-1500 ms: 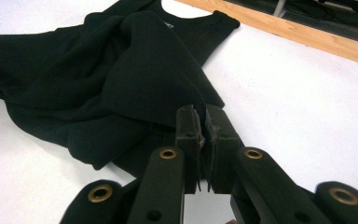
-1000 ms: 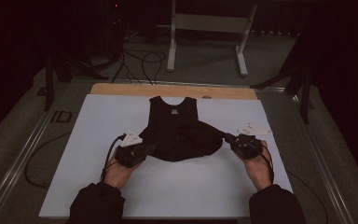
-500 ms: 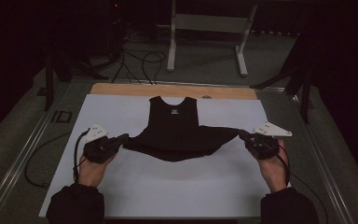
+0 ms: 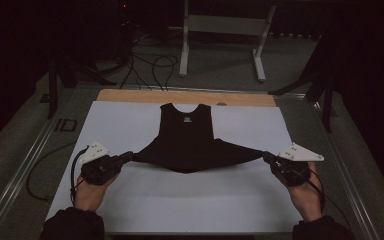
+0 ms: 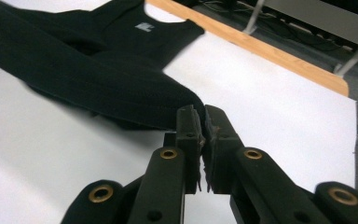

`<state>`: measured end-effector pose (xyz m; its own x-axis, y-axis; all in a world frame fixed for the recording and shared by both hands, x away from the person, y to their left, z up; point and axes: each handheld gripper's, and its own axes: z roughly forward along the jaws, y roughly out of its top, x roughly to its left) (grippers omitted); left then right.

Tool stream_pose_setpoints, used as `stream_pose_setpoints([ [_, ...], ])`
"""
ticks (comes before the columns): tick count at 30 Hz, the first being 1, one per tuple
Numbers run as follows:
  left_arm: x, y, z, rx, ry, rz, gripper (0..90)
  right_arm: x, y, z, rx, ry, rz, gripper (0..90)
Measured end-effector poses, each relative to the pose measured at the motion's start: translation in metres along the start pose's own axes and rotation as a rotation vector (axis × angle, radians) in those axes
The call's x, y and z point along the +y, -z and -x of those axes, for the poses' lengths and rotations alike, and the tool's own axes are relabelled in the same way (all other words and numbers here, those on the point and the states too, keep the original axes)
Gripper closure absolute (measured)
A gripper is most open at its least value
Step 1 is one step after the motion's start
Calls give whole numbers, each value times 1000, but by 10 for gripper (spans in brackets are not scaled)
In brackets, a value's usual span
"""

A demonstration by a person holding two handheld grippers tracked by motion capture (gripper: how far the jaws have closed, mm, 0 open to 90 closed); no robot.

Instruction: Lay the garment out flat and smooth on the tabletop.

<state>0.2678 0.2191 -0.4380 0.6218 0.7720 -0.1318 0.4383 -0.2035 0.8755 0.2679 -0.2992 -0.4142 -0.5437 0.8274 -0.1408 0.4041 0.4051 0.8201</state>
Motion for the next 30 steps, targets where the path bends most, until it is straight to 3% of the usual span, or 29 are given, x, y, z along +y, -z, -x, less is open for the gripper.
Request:
stream_pose_setpoints([
  [3, -7, 13, 7, -7, -2, 1, 894, -8, 10, -10, 20, 39, -14, 855],
  [12, -37, 55, 30, -25, -2, -26, 894, -36, 40, -38, 87, 75, -51, 853],
  [17, -48, 76, 36, -25, 22, -16, 892, -48, 49, -45, 122, 94, -89, 851],
  [22, -60, 59, 35, -17, 36, -73, 891, -64, 36, -49, 179, 99, -188, 830],
  [25, -62, 41, 35, -7, 46, -98, 852, -71, 26, -49, 194, 81, -240, 640],
  [28, -65, 20, 34, -12, 56, -129, 717, -73, 22, -44, 176, 36, -221, 501],
  [30, -66, 8, 35, -13, 48, -160, 644, -73, 19, -39, 163, -4, -182, 470],
])
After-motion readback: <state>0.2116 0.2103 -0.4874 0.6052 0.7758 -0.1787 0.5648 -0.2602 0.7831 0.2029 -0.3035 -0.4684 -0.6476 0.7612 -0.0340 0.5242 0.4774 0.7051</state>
